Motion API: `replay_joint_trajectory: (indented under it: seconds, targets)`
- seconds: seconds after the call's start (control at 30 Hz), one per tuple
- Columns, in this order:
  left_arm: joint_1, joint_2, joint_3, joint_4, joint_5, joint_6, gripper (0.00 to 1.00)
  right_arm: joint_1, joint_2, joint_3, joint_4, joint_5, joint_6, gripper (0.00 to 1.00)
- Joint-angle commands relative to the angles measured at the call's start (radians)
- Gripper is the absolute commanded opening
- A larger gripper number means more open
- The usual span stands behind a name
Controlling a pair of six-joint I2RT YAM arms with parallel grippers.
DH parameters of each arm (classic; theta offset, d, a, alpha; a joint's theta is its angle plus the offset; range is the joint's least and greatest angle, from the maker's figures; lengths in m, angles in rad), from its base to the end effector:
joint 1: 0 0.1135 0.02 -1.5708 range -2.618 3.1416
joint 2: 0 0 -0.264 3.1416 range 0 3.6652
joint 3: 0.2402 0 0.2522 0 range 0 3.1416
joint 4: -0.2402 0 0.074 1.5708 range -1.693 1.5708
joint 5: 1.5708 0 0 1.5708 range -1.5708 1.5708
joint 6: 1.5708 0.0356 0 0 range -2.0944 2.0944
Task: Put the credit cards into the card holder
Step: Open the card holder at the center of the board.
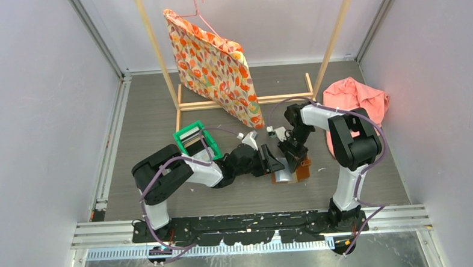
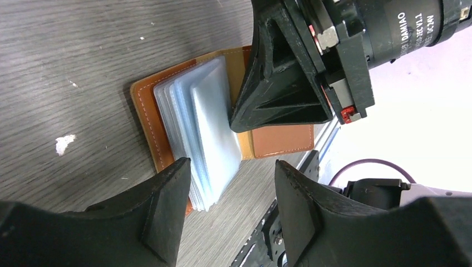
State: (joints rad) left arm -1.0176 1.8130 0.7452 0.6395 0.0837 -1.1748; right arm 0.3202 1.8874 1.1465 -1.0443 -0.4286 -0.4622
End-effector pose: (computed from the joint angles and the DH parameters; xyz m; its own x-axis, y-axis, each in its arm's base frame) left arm 0.1832 -0.3024 0.1386 -0.9033 -0.2870 -0.3189 0.1411 0.5030 -0.8527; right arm 0.2809 0.1087 0.1394 -0.7399 -0.6726 0.0094 -0.5947 0.6605 0.4583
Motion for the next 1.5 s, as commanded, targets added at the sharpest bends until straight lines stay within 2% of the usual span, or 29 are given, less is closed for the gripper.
replay_joint_trajectory:
  seconds: [0.0,0.2,0.63,0.93,1.17,1.47]
  targets:
    - [-0.007,0.031,0.029,0.023,0.009,-0.008,0.59,-0.007,0.054,0.012,0.009,0.037,-0.001,0.05]
    - [-0.007,0.044,0.047,0.004,0.018,-0.011,0.59,-0.060,0.014,0.024,-0.030,-0.022,-0.030,0.08]
    - [-0.030,0.009,0.089,-0.178,-0.022,0.013,0.60,-0.061,0.057,0.018,-0.013,0.012,-0.002,0.08]
    - [-0.038,0.060,0.131,-0.123,0.035,-0.004,0.58,-0.062,0.059,0.018,-0.012,0.006,0.002,0.08]
    - [-0.039,0.068,0.134,0.001,0.056,-0.028,0.49,-0.060,0.052,0.027,-0.026,-0.033,-0.009,0.08]
    - [-0.039,0.078,0.146,0.002,0.038,-0.018,0.14,-0.061,-0.009,0.035,-0.049,-0.137,-0.032,0.08]
